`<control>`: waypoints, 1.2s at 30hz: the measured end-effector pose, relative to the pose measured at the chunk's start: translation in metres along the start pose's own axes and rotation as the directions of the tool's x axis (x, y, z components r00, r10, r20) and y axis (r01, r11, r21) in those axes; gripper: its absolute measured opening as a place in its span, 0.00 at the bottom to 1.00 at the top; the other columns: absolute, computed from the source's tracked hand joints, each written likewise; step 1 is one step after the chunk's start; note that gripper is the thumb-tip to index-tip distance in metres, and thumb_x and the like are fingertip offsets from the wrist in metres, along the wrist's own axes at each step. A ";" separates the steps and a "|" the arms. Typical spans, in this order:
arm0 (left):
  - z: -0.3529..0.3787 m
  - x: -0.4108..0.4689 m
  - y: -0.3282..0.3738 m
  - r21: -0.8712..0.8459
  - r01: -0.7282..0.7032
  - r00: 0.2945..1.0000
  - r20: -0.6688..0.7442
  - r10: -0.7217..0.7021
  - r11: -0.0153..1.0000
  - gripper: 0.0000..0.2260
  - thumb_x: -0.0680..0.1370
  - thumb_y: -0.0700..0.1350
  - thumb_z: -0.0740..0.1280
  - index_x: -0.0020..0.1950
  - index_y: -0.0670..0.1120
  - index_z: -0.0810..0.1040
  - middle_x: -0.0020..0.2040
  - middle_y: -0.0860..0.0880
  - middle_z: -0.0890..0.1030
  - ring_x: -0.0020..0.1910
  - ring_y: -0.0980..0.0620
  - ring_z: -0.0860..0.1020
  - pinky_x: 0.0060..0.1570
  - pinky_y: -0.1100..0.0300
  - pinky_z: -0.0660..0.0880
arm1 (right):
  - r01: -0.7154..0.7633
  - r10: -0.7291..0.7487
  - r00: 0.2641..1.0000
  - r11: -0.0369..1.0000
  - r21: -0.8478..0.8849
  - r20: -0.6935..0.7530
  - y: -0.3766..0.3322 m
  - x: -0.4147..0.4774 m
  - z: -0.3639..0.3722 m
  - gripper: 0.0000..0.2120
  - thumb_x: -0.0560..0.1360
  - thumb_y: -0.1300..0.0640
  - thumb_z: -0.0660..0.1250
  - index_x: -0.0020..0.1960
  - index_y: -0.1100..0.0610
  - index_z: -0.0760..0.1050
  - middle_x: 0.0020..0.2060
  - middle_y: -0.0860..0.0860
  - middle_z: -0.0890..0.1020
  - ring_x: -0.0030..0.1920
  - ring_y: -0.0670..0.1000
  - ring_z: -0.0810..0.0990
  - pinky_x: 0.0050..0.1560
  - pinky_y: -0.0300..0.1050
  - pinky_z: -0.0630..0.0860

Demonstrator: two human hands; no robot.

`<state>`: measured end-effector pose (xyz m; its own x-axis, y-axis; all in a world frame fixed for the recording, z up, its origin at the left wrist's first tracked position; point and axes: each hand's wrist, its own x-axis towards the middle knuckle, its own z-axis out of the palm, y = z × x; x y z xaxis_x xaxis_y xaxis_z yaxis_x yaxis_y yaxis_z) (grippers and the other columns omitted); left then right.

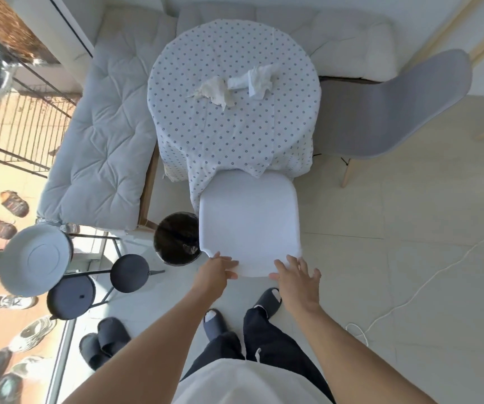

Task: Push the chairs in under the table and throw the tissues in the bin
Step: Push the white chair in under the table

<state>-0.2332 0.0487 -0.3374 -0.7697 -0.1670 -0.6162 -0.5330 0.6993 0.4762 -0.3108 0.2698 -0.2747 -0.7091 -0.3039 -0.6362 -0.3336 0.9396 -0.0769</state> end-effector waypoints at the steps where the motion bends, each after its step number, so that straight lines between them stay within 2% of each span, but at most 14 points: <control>1: -0.004 0.006 0.001 -0.006 0.015 1.000 -0.018 -0.015 1.000 0.23 0.82 0.34 0.65 0.73 0.54 0.79 0.76 0.54 0.75 0.82 0.50 0.60 0.76 0.55 0.63 | 0.001 -0.001 1.000 1.000 -0.012 -0.008 -0.001 0.006 -0.007 0.22 0.81 0.55 0.63 0.73 0.43 0.65 0.75 0.49 0.63 0.77 0.54 0.58 0.73 0.70 0.55; 7: -0.032 0.038 0.008 0.036 0.069 0.994 -0.089 -0.065 0.997 0.22 0.82 0.35 0.68 0.71 0.56 0.80 0.74 0.57 0.76 0.81 0.50 0.64 0.74 0.53 0.68 | 0.005 -0.005 1.000 1.000 0.003 0.000 -0.012 0.045 -0.044 0.27 0.78 0.60 0.66 0.73 0.41 0.67 0.75 0.50 0.65 0.77 0.56 0.59 0.73 0.75 0.50; 12: -0.060 0.063 0.012 0.034 0.083 0.993 -0.081 -0.080 0.996 0.20 0.82 0.38 0.68 0.71 0.56 0.80 0.74 0.56 0.77 0.80 0.51 0.64 0.75 0.51 0.69 | 0.014 -0.014 1.000 0.999 0.046 0.019 -0.021 0.076 -0.066 0.20 0.81 0.54 0.64 0.71 0.41 0.71 0.73 0.51 0.67 0.76 0.56 0.60 0.73 0.75 0.50; 16: -0.082 0.081 0.012 0.004 0.090 0.991 -0.099 -0.090 0.996 0.17 0.82 0.44 0.70 0.70 0.56 0.81 0.73 0.55 0.78 0.79 0.49 0.68 0.73 0.48 0.72 | 0.011 -0.009 1.000 0.998 0.059 -0.025 -0.031 0.098 -0.076 0.14 0.83 0.45 0.62 0.68 0.41 0.73 0.71 0.50 0.70 0.74 0.55 0.63 0.71 0.75 0.51; 20: -0.100 0.100 0.009 0.043 0.068 0.993 -0.103 -0.063 0.997 0.17 0.82 0.44 0.70 0.70 0.57 0.81 0.71 0.56 0.79 0.76 0.49 0.71 0.69 0.50 0.74 | 0.001 0.004 0.999 0.997 0.082 -0.054 -0.042 0.113 -0.084 0.14 0.82 0.46 0.62 0.67 0.41 0.72 0.74 0.50 0.67 0.75 0.55 0.61 0.72 0.74 0.52; 25: -0.119 0.121 0.000 0.066 0.064 0.994 -0.090 -0.058 0.996 0.18 0.83 0.43 0.68 0.70 0.60 0.80 0.74 0.58 0.76 0.77 0.51 0.68 0.67 0.52 0.73 | -0.009 0.013 0.998 0.996 0.085 -0.054 -0.054 0.131 -0.102 0.19 0.82 0.50 0.63 0.72 0.41 0.69 0.76 0.49 0.65 0.77 0.55 0.58 0.73 0.72 0.53; 29: -0.132 0.135 -0.005 0.074 0.017 0.997 -0.072 -0.011 0.997 0.19 0.83 0.41 0.68 0.70 0.60 0.80 0.73 0.59 0.77 0.80 0.52 0.65 0.69 0.53 0.71 | -0.025 0.030 0.998 0.996 0.091 -0.060 -0.062 0.141 -0.110 0.19 0.81 0.52 0.64 0.71 0.40 0.70 0.76 0.48 0.65 0.77 0.54 0.58 0.74 0.70 0.54; 33: -0.138 0.141 -0.013 0.031 0.058 0.998 -0.022 -0.057 0.998 0.18 0.81 0.48 0.71 0.69 0.64 0.79 0.75 0.55 0.75 0.79 0.51 0.66 0.70 0.51 0.73 | -0.035 0.041 0.998 0.995 0.096 -0.057 -0.061 0.142 -0.107 0.20 0.82 0.52 0.64 0.72 0.39 0.69 0.78 0.47 0.63 0.79 0.53 0.56 0.74 0.69 0.54; 36: -0.137 0.141 -0.013 0.048 0.040 0.999 -0.023 -0.039 0.998 0.19 0.82 0.44 0.70 0.70 0.62 0.79 0.73 0.59 0.77 0.81 0.53 0.63 0.69 0.54 0.71 | -0.046 0.052 0.997 0.992 0.117 -0.052 -0.061 0.140 -0.104 0.19 0.82 0.51 0.63 0.72 0.40 0.69 0.78 0.47 0.63 0.80 0.53 0.55 0.74 0.69 0.53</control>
<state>-0.3824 -0.0793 -0.3446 -0.7564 -0.2099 -0.6195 -0.5456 0.7247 0.4207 -0.4547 0.1535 -0.2793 -0.7568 -0.2623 -0.5987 -0.2258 0.9645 -0.1371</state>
